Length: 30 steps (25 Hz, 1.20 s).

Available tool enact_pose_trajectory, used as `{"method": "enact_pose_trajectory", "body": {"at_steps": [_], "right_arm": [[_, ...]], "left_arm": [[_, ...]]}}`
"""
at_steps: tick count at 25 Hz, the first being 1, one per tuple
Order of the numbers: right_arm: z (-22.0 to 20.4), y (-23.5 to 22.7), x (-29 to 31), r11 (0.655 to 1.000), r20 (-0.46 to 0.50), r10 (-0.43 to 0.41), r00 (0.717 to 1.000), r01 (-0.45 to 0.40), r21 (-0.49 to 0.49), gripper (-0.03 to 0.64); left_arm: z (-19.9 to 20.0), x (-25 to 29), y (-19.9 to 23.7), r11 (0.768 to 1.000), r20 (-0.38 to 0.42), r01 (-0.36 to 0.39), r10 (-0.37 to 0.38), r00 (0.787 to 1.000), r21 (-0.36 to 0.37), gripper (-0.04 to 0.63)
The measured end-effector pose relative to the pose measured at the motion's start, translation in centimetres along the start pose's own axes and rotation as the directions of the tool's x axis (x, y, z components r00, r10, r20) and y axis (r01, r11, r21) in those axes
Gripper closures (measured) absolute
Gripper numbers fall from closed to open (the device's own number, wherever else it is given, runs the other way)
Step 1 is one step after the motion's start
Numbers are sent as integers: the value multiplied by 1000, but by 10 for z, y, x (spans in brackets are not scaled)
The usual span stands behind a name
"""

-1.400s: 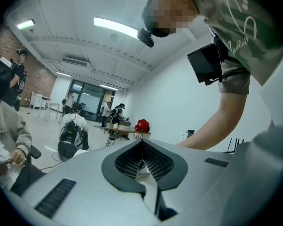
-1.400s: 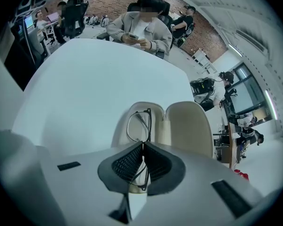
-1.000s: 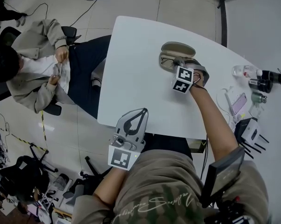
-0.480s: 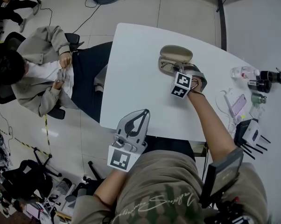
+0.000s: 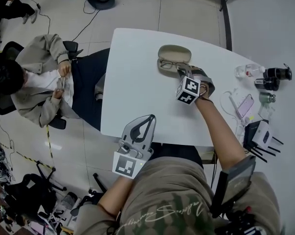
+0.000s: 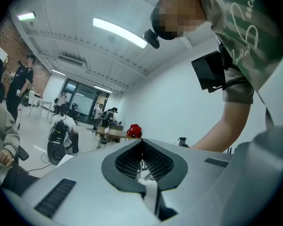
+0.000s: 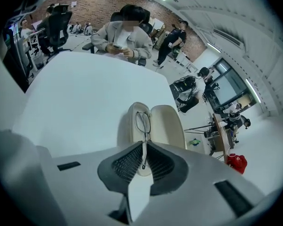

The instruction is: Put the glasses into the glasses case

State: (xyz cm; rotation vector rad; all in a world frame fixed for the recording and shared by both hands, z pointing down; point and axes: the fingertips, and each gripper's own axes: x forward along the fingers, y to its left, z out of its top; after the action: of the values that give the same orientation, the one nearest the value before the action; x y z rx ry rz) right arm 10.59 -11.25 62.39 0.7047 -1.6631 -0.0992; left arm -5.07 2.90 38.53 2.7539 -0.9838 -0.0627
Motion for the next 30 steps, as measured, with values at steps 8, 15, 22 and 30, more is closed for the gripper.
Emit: {"method": "enact_pose_trajectory", "body": {"at_steps": [8, 15, 22, 30], "right_arm": [[7, -9, -46, 994, 89, -67, 994, 58, 96, 602], [28, -17, -113, 970, 235, -162, 958, 111, 218, 603], [43, -14, -182, 905, 367, -257, 894, 89, 416, 603], [16, 2, -239, 757, 406, -359, 841, 8, 653, 604]], "left_arm": [[17, 9, -8, 999, 25, 17, -17, 1000, 27, 589], [27, 21, -7, 1000, 56, 31, -31, 998, 1, 589], [38, 27, -17, 997, 73, 67, -68, 995, 24, 589], [23, 37, -25, 994, 57, 110, -108, 993, -26, 589]]}}
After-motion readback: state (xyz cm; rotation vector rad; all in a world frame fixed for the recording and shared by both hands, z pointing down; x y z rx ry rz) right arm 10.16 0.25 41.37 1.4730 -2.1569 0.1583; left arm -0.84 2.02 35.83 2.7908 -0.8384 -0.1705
